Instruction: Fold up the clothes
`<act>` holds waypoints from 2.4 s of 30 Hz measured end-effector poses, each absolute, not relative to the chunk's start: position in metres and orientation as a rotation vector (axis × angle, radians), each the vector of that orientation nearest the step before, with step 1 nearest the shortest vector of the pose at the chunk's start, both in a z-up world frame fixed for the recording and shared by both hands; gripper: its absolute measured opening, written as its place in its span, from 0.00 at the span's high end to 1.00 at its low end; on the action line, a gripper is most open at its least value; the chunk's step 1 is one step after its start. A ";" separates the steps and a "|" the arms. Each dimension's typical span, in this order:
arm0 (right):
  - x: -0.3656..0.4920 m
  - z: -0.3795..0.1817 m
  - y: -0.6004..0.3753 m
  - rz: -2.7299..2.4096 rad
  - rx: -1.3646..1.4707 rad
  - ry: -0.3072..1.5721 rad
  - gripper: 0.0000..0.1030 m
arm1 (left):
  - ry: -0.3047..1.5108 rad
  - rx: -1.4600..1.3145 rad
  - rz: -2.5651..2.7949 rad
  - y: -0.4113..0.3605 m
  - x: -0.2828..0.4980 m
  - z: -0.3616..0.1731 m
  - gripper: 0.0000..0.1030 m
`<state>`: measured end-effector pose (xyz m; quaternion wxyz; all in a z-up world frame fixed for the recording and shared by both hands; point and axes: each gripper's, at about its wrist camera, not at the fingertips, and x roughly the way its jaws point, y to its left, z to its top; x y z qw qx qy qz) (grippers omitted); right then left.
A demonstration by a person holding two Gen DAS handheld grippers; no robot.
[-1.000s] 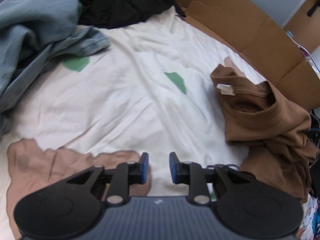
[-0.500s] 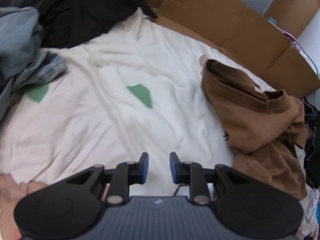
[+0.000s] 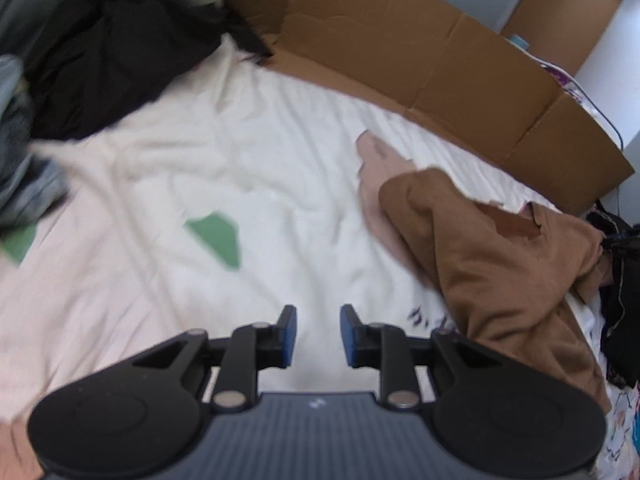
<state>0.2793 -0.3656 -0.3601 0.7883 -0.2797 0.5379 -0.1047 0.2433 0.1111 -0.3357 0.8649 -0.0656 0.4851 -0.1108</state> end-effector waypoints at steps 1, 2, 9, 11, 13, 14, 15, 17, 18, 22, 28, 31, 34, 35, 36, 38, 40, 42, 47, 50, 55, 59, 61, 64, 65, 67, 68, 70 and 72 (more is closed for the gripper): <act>0.280 -0.363 -0.369 -0.235 -0.609 1.161 0.96 | 1.007 -0.127 -0.245 0.107 0.249 -0.336 0.76; 0.281 -0.365 -0.373 -0.243 -0.613 1.164 0.96 | 1.000 -0.116 -0.259 0.103 0.255 -0.336 0.76; 0.288 -0.380 -0.388 -0.301 -0.617 1.188 0.97 | 1.005 -0.053 -0.340 0.073 0.288 -0.354 0.75; 0.290 -0.388 -0.387 -0.304 -0.607 1.206 0.96 | 1.012 -0.050 -0.362 0.064 0.296 -0.360 0.74; 0.290 -0.388 -0.387 -0.278 -0.553 1.210 0.94 | 1.017 -0.049 -0.372 0.056 0.303 -0.365 0.69; 0.286 -0.384 -0.385 -0.282 -0.535 1.206 0.94 | 1.019 -0.051 -0.378 0.052 0.306 -0.367 0.67; 0.283 -0.379 -0.385 -0.280 -0.507 1.195 0.93 | 1.022 -0.056 -0.383 0.048 0.310 -0.369 0.66; 0.275 -0.364 -0.384 -0.260 -0.448 1.163 0.82 | 1.027 -0.070 -0.391 0.042 0.316 -0.372 0.62; 0.270 -0.357 -0.383 -0.252 -0.432 1.149 0.75 | 1.027 -0.072 -0.396 0.038 0.317 -0.373 0.61; 0.244 -0.327 -0.369 -0.197 -0.370 1.086 0.70 | 1.045 -0.077 -0.399 0.027 0.325 -0.379 0.55; 0.194 -0.303 -0.352 -0.133 -0.216 0.997 0.67 | 1.102 -0.068 -0.405 0.014 0.338 -0.385 0.52; 0.164 -0.305 -0.348 -0.147 -0.073 0.921 0.59 | 1.130 -0.112 -0.404 0.013 0.344 -0.390 0.60; 0.137 -0.321 -0.343 -0.183 0.118 0.889 0.59 | 1.150 -0.145 -0.416 0.013 0.341 -0.393 0.88; 0.130 -0.330 -0.339 -0.178 0.172 0.893 0.59 | 1.156 -0.143 -0.417 0.013 0.339 -0.393 0.94; 0.127 -0.338 -0.336 -0.157 0.196 0.912 0.59 | 1.151 -0.132 -0.413 0.014 0.336 -0.391 0.94; 0.126 -0.355 -0.323 -0.100 0.156 0.977 0.60 | 1.129 -0.112 -0.401 0.019 0.330 -0.383 0.95; 0.126 -0.359 -0.311 -0.072 0.123 0.993 0.60 | 1.115 -0.104 -0.399 0.027 0.325 -0.370 0.95; 0.129 -0.357 -0.307 -0.040 0.156 0.992 0.59 | 1.104 -0.083 -0.403 0.034 0.318 -0.355 0.95; 0.133 -0.357 -0.298 0.004 0.169 0.987 0.59 | 1.074 -0.030 -0.390 0.055 0.302 -0.321 0.98; 0.129 -0.358 -0.293 0.010 0.167 0.996 0.59 | 1.060 -0.018 -0.367 0.066 0.295 -0.311 0.99; 0.125 -0.360 -0.291 0.019 0.168 1.026 0.57 | 1.026 0.003 -0.317 0.086 0.288 -0.292 0.99; 0.125 -0.365 -0.289 0.033 0.163 1.043 0.52 | 1.006 0.011 -0.256 0.109 0.286 -0.276 0.99; 0.126 -0.368 -0.286 0.038 0.153 1.059 0.51 | 1.000 0.022 -0.223 0.122 0.284 -0.270 0.99; 0.125 -0.373 -0.281 0.055 0.142 1.081 0.51 | 0.995 0.048 -0.175 0.142 0.280 -0.265 0.99; 0.125 -0.375 -0.279 0.060 0.138 1.088 0.50 | 0.992 0.059 -0.157 0.148 0.278 -0.264 0.99; 0.123 -0.377 -0.276 0.069 0.128 1.100 0.48 | 0.992 0.071 -0.126 0.161 0.277 -0.262 0.99; 0.122 -0.378 -0.274 0.072 0.122 1.105 0.47 | 0.993 0.075 -0.110 0.167 0.276 -0.261 0.99; 0.120 -0.380 -0.272 0.073 0.112 1.112 0.46 | 0.989 0.098 -0.078 0.178 0.275 -0.258 0.99; 0.119 -0.382 -0.272 0.073 0.110 1.120 0.46 | 0.981 0.129 -0.039 0.188 0.276 -0.255 0.99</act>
